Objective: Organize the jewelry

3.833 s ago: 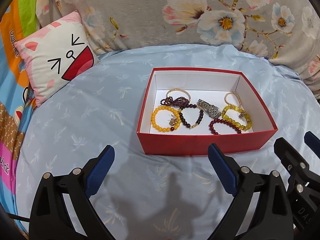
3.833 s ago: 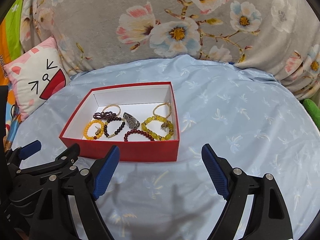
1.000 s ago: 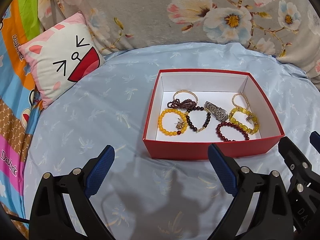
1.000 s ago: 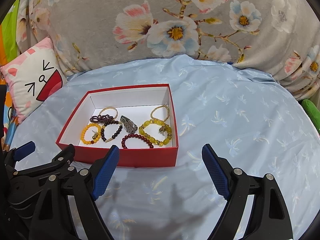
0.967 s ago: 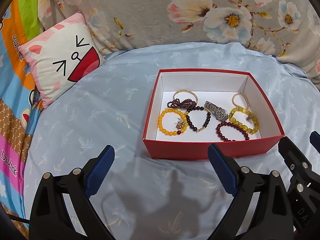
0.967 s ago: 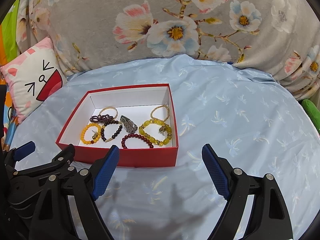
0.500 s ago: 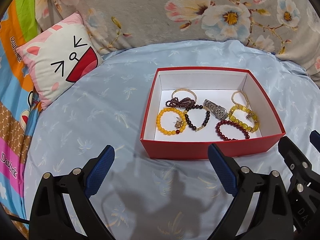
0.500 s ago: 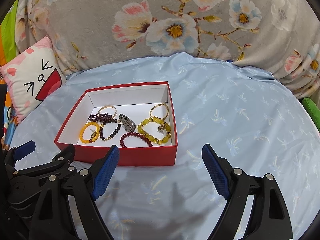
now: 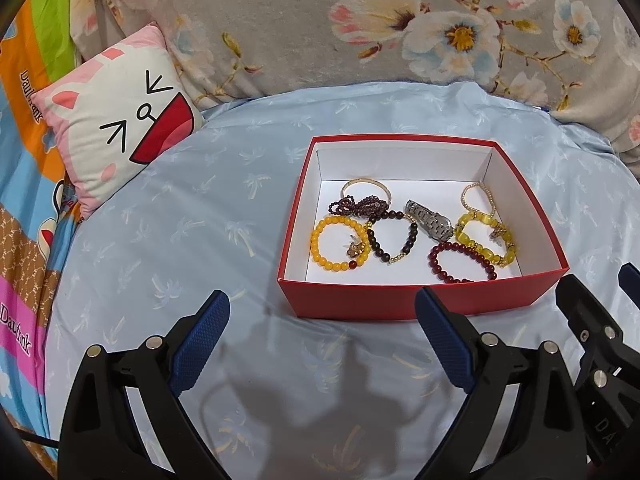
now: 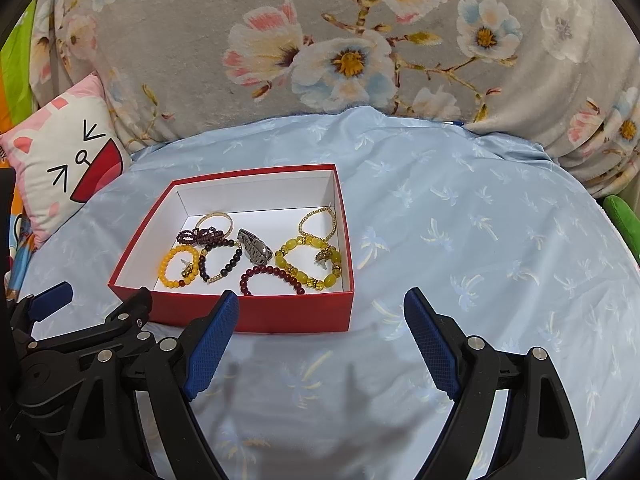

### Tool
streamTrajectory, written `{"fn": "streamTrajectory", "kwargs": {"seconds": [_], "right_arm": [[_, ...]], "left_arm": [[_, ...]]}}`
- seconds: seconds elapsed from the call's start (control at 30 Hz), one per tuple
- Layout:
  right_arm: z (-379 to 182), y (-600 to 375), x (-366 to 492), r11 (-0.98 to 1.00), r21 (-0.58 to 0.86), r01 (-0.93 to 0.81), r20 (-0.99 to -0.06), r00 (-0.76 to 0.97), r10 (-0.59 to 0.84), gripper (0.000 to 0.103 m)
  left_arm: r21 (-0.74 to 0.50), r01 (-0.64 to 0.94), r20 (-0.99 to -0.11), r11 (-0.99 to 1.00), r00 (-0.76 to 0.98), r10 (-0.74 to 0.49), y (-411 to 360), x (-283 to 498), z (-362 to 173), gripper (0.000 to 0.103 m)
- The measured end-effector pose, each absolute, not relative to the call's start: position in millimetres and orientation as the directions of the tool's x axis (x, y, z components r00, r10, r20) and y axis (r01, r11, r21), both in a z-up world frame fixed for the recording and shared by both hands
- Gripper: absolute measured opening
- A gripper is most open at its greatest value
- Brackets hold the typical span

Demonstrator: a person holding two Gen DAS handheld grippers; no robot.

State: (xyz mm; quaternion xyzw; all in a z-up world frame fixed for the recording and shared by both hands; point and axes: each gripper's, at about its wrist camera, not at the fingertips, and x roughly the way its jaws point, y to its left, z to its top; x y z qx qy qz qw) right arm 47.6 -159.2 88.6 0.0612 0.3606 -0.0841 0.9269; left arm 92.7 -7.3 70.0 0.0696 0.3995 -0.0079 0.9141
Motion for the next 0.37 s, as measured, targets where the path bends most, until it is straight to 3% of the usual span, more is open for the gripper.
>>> {"fn": "streamTrajectory", "kwargs": {"seconds": [0.37], "right_arm": [[88.1, -159.4, 46.5, 0.978, 0.051, 0.202, -0.681, 0.723, -0.114, 0.081]], "left_arm": [[0.126, 0.073, -0.73, 0.989, 0.682, 0.043, -9.2, 91.6, 69.4, 0.089]]}}
